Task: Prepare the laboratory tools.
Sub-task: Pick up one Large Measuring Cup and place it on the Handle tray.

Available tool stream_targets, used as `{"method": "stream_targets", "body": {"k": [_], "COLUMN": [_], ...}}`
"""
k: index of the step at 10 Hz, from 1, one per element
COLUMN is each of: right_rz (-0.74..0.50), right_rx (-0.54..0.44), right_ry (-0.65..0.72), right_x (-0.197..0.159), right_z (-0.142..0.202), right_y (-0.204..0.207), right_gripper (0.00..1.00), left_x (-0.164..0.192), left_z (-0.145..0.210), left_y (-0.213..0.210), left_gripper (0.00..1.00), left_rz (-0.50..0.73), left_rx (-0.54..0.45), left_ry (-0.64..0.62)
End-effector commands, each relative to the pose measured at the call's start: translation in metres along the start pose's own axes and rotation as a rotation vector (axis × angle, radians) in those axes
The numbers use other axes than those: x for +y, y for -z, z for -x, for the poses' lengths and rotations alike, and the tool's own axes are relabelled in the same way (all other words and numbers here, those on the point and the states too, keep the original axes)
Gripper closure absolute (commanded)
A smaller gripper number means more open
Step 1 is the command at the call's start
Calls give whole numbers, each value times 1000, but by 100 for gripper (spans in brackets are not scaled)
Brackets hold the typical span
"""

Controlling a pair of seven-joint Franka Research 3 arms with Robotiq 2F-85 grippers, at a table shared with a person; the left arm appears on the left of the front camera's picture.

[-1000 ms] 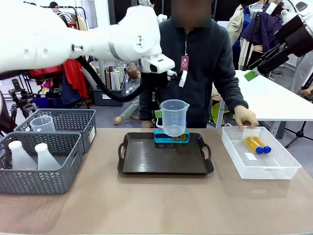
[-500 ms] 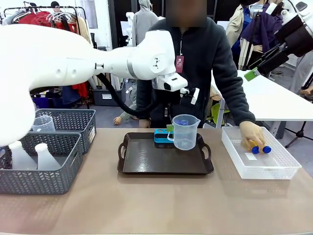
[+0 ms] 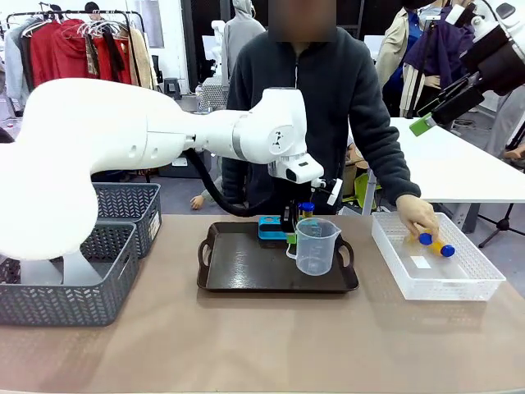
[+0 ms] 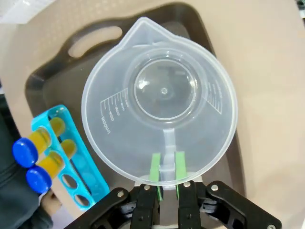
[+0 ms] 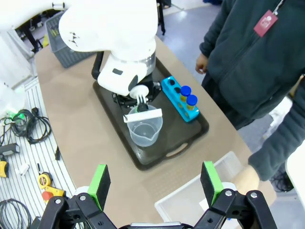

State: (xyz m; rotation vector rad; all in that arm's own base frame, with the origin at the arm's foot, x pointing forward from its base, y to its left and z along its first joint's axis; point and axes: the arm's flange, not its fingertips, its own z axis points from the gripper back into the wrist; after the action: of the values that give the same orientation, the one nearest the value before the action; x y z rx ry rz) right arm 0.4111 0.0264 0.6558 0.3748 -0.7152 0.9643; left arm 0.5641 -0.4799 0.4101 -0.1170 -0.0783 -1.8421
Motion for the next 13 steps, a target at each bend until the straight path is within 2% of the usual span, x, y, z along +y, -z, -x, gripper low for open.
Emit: {"method": "stream_targets", "body": {"k": [1,4,5,6,10,11,13], "right_rz": [-13,-13,-13,-13,-13,-13,-13], "right_rx": [-22,-22,-22,-22,-22,-22,-22], "right_ry": [-3,-3,-3,-3,-3,-3,-3], "right_x": [-1,-1,-1,-1,-1,-1,-1], "right_z": [-1,-1,-1,-1,-1,-1,-1], "right_y": [0,0,0,0,0,0,0], "right_gripper": [0,0,0,0,0,0,0], "left_x": [8,9,9,9,9,8,1], "left_z": [-3,1,1,3,5,6,14], "left_y": [5,10,12,14,7,2,-18], "left_gripper": [100,100,98,91,15,0,0], "left_rz": [-14,-10,-4,3,-3,-7,1], "left_rx": [5,16,19,21,16,10,-8], "left_ry": [21,16,16,19,23,22,8]}}
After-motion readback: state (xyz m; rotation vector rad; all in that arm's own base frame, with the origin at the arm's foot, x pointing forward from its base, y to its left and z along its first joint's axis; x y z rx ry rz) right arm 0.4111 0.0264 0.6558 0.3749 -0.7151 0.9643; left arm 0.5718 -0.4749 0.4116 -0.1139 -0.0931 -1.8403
